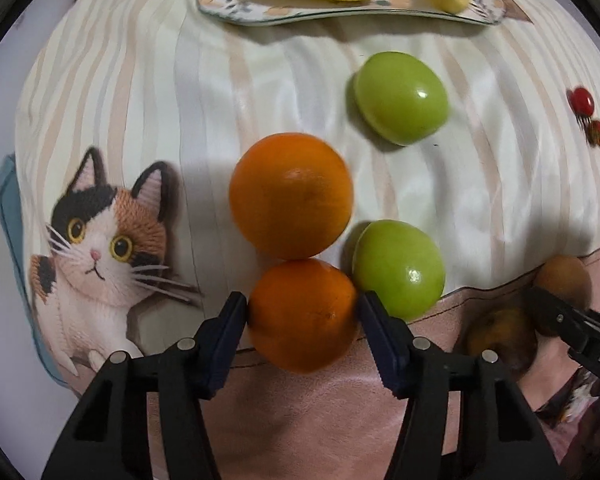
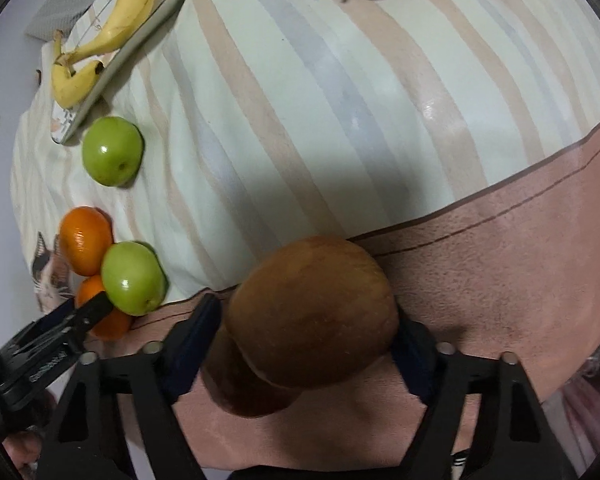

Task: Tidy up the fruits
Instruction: 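Grasp an orange with the left tool while the right tool grasps a brown apple, then carry the orange and brown apple over the plate beside the bananas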

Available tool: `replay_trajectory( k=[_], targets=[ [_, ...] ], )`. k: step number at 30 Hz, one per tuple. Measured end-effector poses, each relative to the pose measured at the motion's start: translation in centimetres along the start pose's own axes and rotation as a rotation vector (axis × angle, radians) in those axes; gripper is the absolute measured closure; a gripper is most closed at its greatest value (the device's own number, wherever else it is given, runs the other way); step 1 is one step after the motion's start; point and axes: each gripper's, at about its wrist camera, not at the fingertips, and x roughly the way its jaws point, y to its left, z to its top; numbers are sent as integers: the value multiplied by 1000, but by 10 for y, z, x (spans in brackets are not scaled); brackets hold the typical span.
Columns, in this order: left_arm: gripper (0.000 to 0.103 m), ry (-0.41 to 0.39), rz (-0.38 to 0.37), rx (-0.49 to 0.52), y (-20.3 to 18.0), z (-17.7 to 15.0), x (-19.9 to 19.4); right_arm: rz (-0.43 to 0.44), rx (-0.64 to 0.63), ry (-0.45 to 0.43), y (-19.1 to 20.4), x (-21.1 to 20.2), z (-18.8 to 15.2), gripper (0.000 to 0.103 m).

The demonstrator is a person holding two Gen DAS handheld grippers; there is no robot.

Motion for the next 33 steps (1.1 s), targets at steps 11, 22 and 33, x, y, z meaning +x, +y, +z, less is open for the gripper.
replay_trajectory(
  k=[11,22,33],
  targets=[
    [50,-19,-10,6,6,-44,-17,14,-73,-3,-13,-15,-20,31],
    [44,-8,-6,8,5,-57,5,-41,-124,7,-23,-12,-30,31],
    [45,19,-25,-11,0,-41,29,-55,-123,18,-13,1,-22,30]
  ],
)
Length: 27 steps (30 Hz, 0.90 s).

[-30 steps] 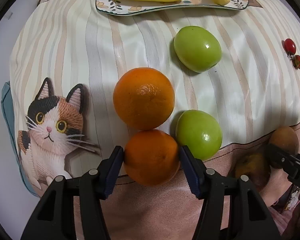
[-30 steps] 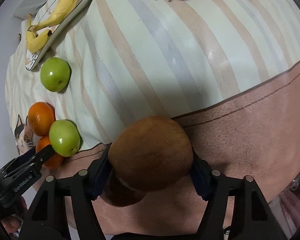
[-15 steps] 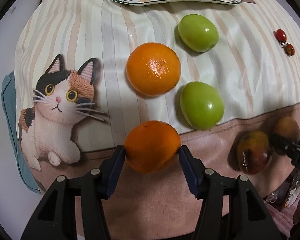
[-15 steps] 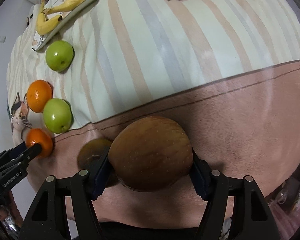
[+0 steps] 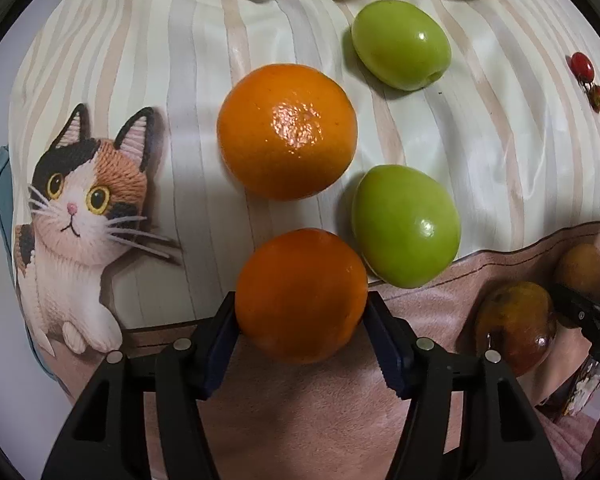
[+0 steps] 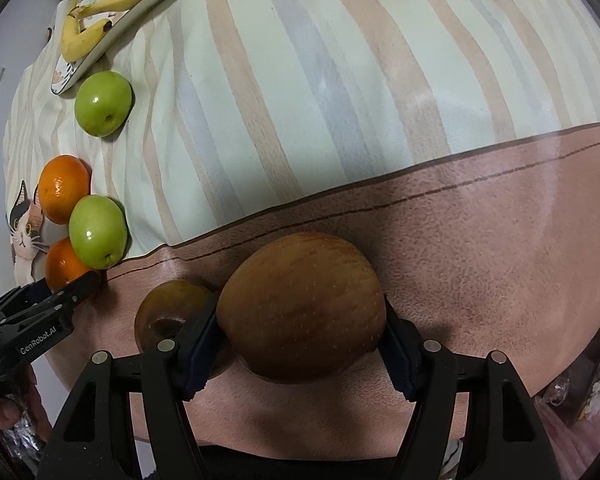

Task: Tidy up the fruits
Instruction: 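Carry the orange and brown apple over the plate beside the bananas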

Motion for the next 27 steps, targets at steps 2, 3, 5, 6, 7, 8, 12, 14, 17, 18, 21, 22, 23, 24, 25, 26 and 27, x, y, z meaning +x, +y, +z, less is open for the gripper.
replay_trajectory(
  k=[2,3,5,6,7,8,12,14,17,18,21,22,23,24,25,26,27],
  targets=[
    [45,-22,6,-9,2,-4,-8,3,-5,-14,1,-2,0,31],
    [45,-33,14,-8,2,-4,-11,4,-10,-21,2,-4,0,31],
    [46,-58,18,-12,2,-5,-19,11,-11,-35,2,-8,-2,31],
    [46,-64,15,-16,5,-1,-26,13,-12,-39,3,-10,-2,31],
    [46,-75,7,-21,6,0,-32,17,-16,-46,3,-13,-2,31],
    [46,-81,2,-24,7,5,-37,21,-20,-58,4,-18,-1,31],
    [46,-132,-42,-45,14,12,-69,46,-40,-109,10,-43,10,31],
    [46,-159,-75,-57,17,23,-86,69,-49,-136,15,-58,19,31],
    [46,-202,-118,-68,22,46,-112,107,-59,-177,27,-82,38,31],
    [46,-208,-126,-73,22,54,-117,118,-65,-189,30,-91,47,31],
    [46,-231,-144,-92,31,84,-129,142,-88,-233,45,-112,76,31],
    [46,-236,-145,-101,34,96,-134,145,-96,-246,51,-117,86,31],
    [46,-237,-147,-110,38,109,-137,147,-101,-256,57,-120,94,31],
    [46,-237,-153,-117,38,115,-134,151,-109,-267,63,-124,104,31],
    [46,-233,-165,-126,43,128,-136,156,-123,-281,70,-128,119,31],
    [46,-229,-176,-131,46,143,-137,159,-133,-290,77,-129,128,31],
    [46,-227,-181,-131,44,153,-135,163,-146,-299,85,-131,137,31]
  ],
)
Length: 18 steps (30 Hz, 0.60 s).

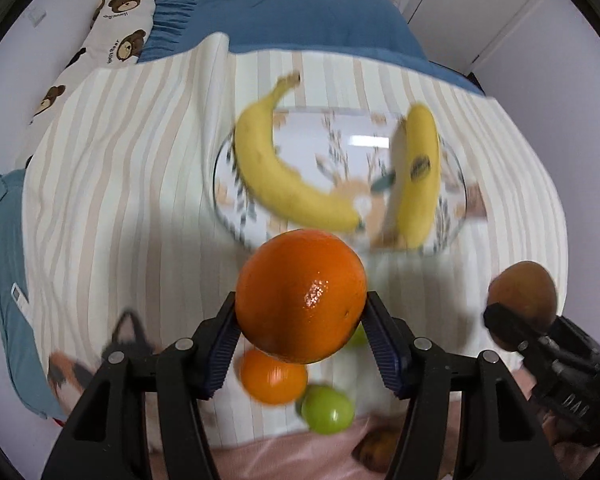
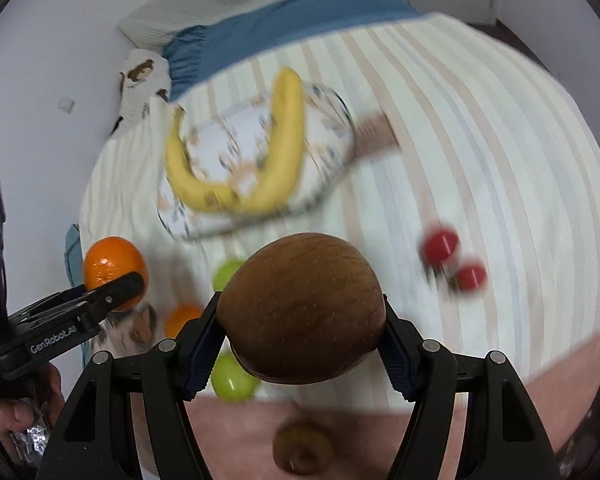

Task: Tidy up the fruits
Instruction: 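Carry the orange and brown apple over the plate beside the bananas, then lower the orange and apple onto the plate, open and withdraw both tools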

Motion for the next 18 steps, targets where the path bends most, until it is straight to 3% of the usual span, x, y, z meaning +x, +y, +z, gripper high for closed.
replay_trajectory(
  k=[10,13,18],
  targets=[
    [46,133,-60,-14,6,125,49,-1,-151,13,55,77,105,31],
    [45,197,-75,11,1,145,70,-6,-173,31,63,99,123,31],
    [45,257,-52,60,-8,152,93,-7,-213,59,76,125,132,31]
  ],
)
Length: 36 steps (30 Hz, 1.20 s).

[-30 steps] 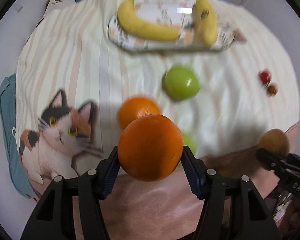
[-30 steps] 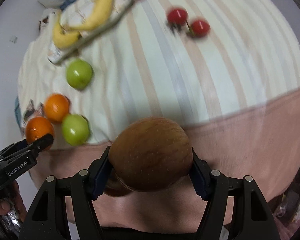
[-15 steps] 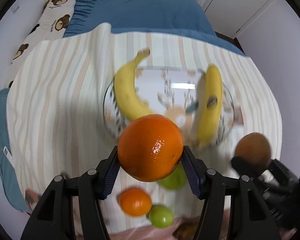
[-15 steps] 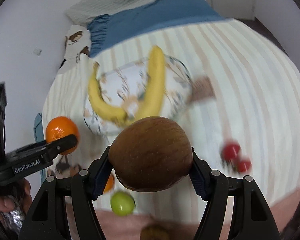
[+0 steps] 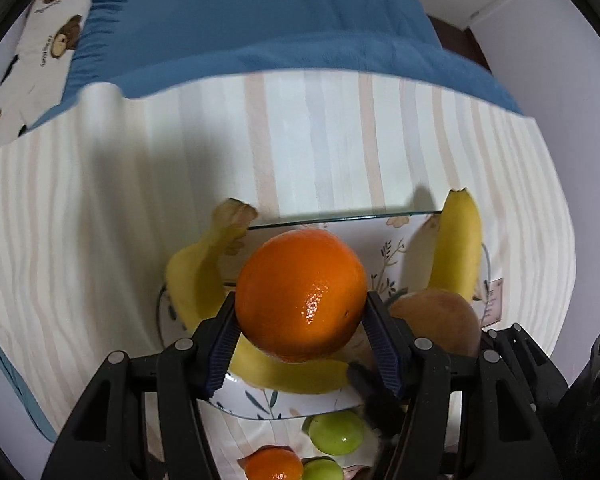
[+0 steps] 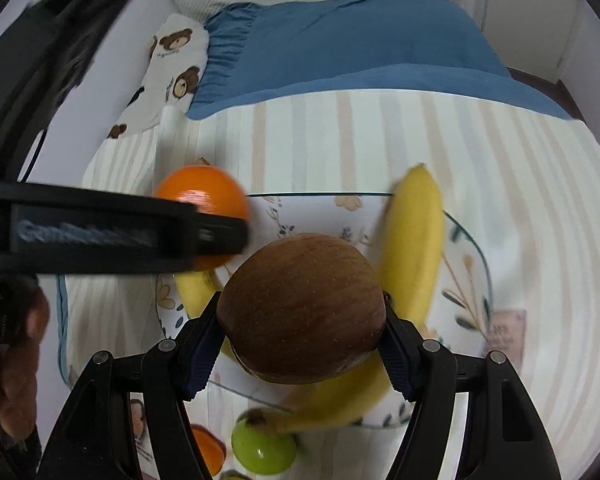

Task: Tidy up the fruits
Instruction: 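Lower the orange and apple onto the plate, open and withdraw both tools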

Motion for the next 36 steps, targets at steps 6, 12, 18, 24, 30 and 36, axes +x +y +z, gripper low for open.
replay_trajectory(
  k=[6,12,18,24,30,36],
  targets=[
    [45,53,-15,-21,11,6,19,-29,-39,25,7,18,3,31],
    [44,71,-18,-30,15,6,25,-55,-65,45,19,26,1,30],
    [44,64,-27,-56,25,1,20,-48,-27,56,12,27,7,30],
    [34,-16,55,-25,22,-11,-4,-81,-13,54,11,18,8,30],
    [29,-127,139,-3,15,-39,-34,-126,27,50,8,-3,-1,26],
    [21,-209,186,-14,13,-73,-49,-155,64,48,1,-25,-18,22]
  ],
)
